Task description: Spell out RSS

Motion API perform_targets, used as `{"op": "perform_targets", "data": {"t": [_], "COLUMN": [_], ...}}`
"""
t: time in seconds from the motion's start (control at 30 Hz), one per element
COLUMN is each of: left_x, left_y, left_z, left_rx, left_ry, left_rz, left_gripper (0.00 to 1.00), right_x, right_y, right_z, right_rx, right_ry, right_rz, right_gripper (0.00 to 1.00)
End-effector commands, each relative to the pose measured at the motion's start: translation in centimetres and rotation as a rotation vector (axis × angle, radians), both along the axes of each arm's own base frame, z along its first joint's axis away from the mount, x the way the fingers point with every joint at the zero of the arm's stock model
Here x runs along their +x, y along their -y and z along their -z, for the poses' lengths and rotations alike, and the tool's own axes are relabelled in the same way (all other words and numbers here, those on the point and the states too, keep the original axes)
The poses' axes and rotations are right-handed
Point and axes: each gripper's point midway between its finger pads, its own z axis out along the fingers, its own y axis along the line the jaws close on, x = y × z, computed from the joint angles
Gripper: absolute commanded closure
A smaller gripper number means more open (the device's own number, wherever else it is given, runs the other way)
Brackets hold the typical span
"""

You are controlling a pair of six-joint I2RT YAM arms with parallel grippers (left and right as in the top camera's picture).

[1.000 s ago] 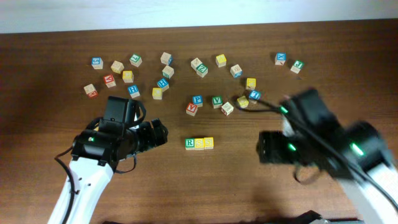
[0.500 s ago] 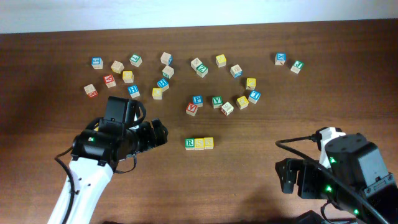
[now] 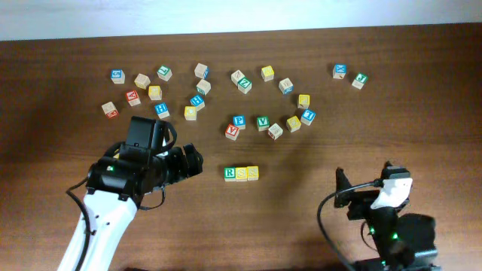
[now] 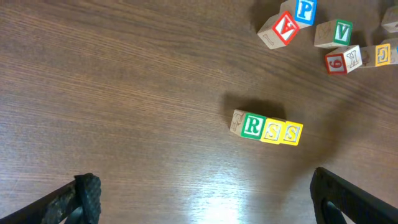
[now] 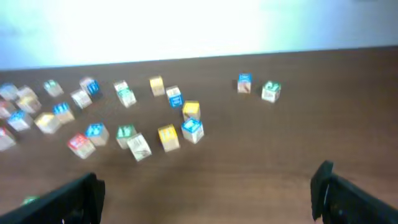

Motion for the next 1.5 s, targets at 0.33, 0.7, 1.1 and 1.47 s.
{"op": "perform_targets", "data": {"t": [0.33,0.7,1.1,1.47], "left_x": [0.1,0.1,0.1,-0.2], "left_y": [-0.2,-0.2,-0.2,-2.3], "left_z": [-0.3,-0.3,-0.3,-0.3], "left_rx": [0.007,0.007,0.007,0.157], "left_ry": [0.016,0.016,0.016,0.072], "left_rz": [0.003,0.003,0.003,0.093], "left_gripper": [0.01,0.01,0.01,0.01], "right_x": [2.5,2.5,2.5,2.5], "right_y": [1.3,2.3,2.1,2.1], "right_z": [4.4,4.5,4.5,4.5], "right_rx": [-0.161,-0.134,-0.107,-0.107], "right_ry": [0.192,0.182,0.183,0.183], "right_rz": [0.028,0.085,0.081,0.081], "right_gripper": [0.02,0.02,0.02,0.02]}}
